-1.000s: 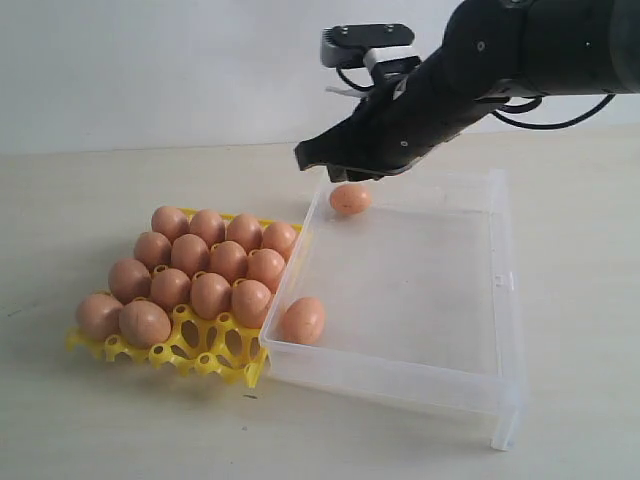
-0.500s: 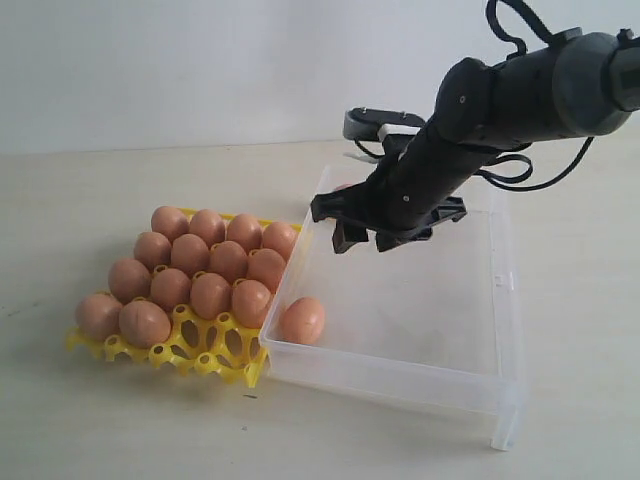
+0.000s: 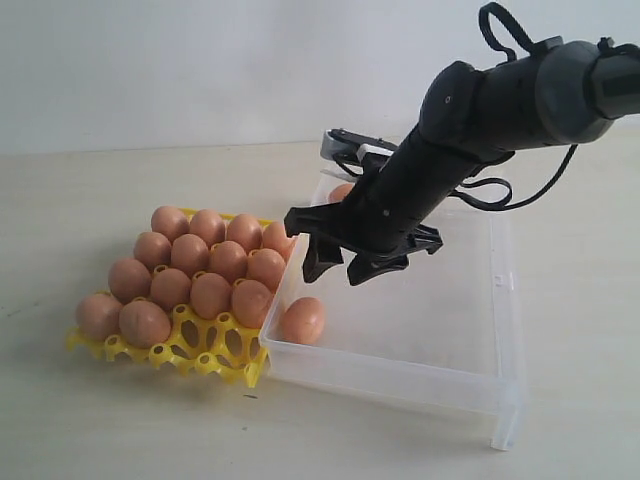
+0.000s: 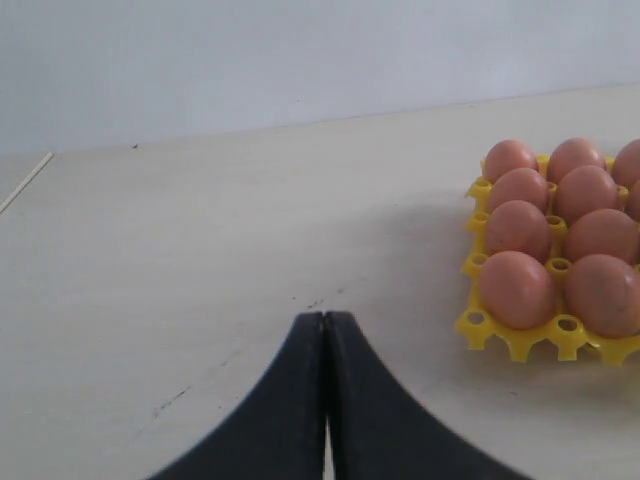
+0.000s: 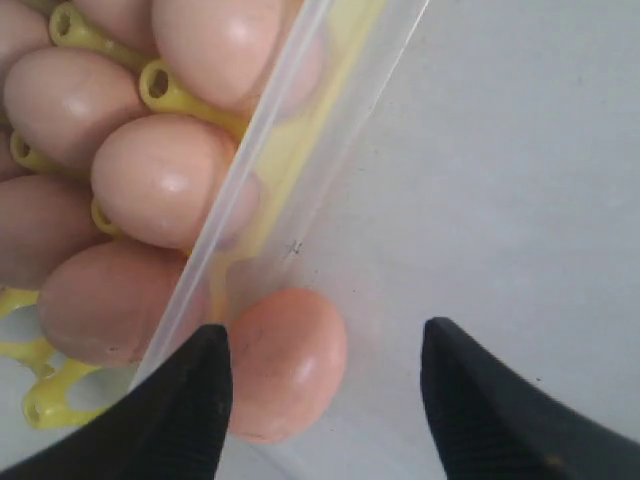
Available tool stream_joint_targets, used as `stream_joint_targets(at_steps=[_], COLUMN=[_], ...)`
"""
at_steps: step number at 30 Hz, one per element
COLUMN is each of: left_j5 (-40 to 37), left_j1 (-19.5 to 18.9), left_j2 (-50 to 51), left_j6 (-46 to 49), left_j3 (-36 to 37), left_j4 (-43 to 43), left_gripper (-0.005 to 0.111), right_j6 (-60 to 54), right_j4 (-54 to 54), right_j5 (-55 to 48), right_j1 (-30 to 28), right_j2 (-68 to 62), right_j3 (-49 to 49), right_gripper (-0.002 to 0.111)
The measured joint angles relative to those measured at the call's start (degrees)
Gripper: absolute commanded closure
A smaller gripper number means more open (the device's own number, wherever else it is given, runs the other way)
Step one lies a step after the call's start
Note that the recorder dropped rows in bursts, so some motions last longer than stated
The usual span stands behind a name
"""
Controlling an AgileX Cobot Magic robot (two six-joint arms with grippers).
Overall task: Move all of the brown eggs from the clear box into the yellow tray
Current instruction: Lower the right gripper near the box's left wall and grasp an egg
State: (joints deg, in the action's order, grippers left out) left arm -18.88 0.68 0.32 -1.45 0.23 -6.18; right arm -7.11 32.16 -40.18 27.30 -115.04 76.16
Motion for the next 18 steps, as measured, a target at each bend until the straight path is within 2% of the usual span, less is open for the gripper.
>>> stream_joint_targets(at_steps=[18], left_j5=[0.0], left_j1=[0.0], left_j2=[0.0], left_j6=[0.0], left_j3=[0.0], left_j4=[0.0], left_gripper=[0.107], right_j6=[-0.2], right_j4=[3.7], right_j5=[0.2], right_j1=[2.7], right_j2=[-4.8], right_j3=[0.1], right_gripper=[0.053])
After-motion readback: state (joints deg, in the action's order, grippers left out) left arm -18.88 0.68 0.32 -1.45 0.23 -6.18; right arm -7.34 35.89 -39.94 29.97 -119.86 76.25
